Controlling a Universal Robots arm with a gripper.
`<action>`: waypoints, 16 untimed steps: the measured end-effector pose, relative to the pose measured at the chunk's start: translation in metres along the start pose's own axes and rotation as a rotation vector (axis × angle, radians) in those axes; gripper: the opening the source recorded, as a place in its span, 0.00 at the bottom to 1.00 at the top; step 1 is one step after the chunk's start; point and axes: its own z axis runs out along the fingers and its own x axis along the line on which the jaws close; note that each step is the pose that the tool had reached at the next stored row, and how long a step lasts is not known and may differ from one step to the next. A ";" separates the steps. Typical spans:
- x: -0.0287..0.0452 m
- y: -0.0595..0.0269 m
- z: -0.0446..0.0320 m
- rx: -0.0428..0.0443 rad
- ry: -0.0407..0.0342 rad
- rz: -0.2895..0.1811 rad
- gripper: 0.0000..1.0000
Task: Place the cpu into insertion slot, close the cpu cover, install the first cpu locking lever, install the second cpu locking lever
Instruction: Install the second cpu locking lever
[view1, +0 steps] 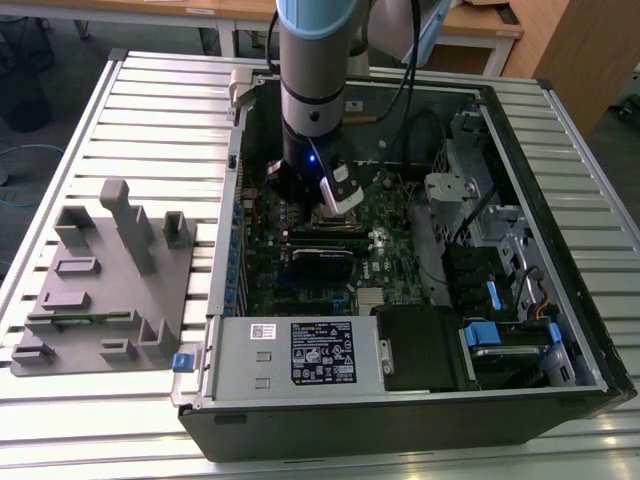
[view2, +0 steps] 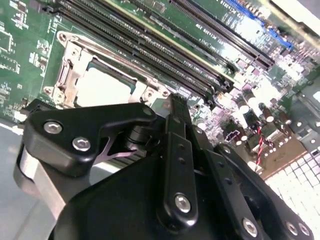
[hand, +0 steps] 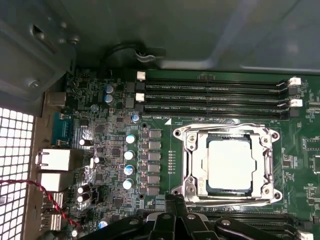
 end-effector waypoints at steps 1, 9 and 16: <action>-0.0003 0.0005 0.0000 0.0002 0.0002 0.000 0.11; -0.0139 0.0088 0.0019 0.0005 -0.0002 0.002 0.11; -0.0339 0.0153 0.0044 0.0016 -0.0005 0.005 0.11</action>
